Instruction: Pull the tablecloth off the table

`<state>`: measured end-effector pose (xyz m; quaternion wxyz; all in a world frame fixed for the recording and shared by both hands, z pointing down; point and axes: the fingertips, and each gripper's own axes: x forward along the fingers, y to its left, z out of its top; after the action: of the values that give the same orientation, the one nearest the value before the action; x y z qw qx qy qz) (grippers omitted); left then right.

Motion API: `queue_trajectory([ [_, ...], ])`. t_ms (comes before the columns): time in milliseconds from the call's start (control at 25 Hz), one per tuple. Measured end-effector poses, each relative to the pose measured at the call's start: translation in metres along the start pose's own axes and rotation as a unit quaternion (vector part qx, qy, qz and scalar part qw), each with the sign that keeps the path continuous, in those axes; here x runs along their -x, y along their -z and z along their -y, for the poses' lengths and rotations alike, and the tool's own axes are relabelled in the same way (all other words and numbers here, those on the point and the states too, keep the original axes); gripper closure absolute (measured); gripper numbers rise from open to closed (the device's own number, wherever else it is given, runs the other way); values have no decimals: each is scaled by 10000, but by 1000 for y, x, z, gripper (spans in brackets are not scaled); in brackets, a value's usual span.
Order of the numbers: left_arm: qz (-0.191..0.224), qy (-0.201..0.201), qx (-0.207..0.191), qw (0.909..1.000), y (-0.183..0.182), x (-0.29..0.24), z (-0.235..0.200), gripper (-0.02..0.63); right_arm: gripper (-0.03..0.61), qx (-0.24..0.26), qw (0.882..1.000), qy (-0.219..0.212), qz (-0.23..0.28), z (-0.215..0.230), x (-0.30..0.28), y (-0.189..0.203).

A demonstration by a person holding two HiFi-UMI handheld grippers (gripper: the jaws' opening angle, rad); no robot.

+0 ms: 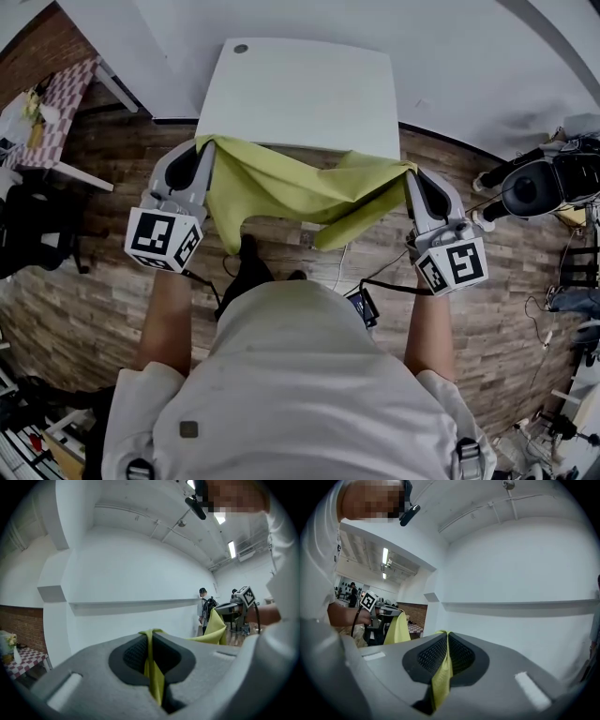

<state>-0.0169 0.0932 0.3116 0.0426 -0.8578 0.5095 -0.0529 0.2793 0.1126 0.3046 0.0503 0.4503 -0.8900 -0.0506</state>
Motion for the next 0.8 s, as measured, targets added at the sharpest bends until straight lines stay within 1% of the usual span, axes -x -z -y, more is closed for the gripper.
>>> queue_trajectory([
  [280, -28, 31, 76, 10000, 5, 6, 6, 609, 561, -66, 10000, -10, -58, -3, 4, 9],
  [800, -1, 31, 59, 10000, 3, 7, 8, 609, 561, -56, 10000, -11, -20, -5, 4, 5],
])
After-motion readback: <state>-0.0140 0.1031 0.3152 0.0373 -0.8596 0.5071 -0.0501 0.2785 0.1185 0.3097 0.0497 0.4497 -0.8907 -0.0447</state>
